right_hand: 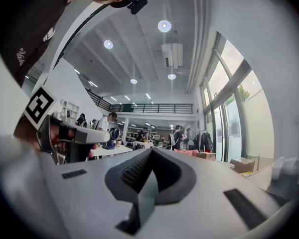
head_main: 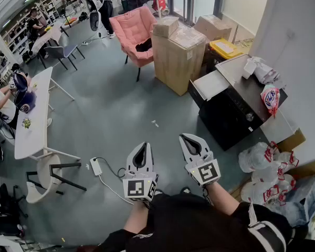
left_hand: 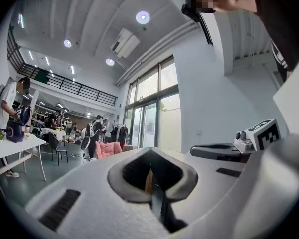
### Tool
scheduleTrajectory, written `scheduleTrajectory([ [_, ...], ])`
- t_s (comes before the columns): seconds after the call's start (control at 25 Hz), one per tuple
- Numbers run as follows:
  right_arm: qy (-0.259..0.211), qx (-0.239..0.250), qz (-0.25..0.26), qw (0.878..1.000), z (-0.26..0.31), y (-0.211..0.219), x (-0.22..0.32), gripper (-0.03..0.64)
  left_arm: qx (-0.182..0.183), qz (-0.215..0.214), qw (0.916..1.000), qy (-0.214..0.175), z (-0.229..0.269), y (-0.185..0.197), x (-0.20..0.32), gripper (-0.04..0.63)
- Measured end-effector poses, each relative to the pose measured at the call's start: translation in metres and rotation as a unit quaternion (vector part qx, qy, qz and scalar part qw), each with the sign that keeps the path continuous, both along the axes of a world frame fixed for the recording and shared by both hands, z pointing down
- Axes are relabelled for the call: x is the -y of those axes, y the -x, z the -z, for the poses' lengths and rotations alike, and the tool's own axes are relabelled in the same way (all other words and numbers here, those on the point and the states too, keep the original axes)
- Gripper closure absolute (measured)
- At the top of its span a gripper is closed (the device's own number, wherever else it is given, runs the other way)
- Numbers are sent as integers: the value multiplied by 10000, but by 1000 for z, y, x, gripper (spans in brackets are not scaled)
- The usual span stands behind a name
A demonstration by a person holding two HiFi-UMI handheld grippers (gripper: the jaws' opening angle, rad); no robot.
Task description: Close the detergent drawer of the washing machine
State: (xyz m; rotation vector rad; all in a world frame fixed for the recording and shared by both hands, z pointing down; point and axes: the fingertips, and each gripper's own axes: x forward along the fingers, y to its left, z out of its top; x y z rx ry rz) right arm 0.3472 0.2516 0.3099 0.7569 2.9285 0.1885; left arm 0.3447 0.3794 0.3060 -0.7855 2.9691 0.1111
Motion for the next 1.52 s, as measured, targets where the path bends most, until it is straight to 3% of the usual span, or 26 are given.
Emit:
scheduleTrajectory([
  [0.4,-16,-134,30,9999,-10,-3,-23,611,-192,-85,9997,-78,-18,-3,-16,589],
  [0.72,34,-132,279,9995,-16,-1,-76,587,-220,-227,9995,-48,-27,3,-58,586],
  [0.76,27,-144,309,9994,-18,0,-83,555,-267,-270,9993,-47,-31,4,-63,581],
  [0.84,4,-197,329,9993,-22,0,-94,538,-411,-321,9986,-57,-39,6,-74,452],
  [1.04,-16,-354,250,9991,-32,6,-114,508,-577,-243,9979,-156,-52,12,-110,457],
  [1.12,-14,-405,223,9989,-32,11,-118,474,-636,-261,9975,-183,-54,18,-115,455],
  [1.52,63,-412,186,9990,-42,88,-113,466,-624,-365,9973,-113,-62,94,-111,437],
])
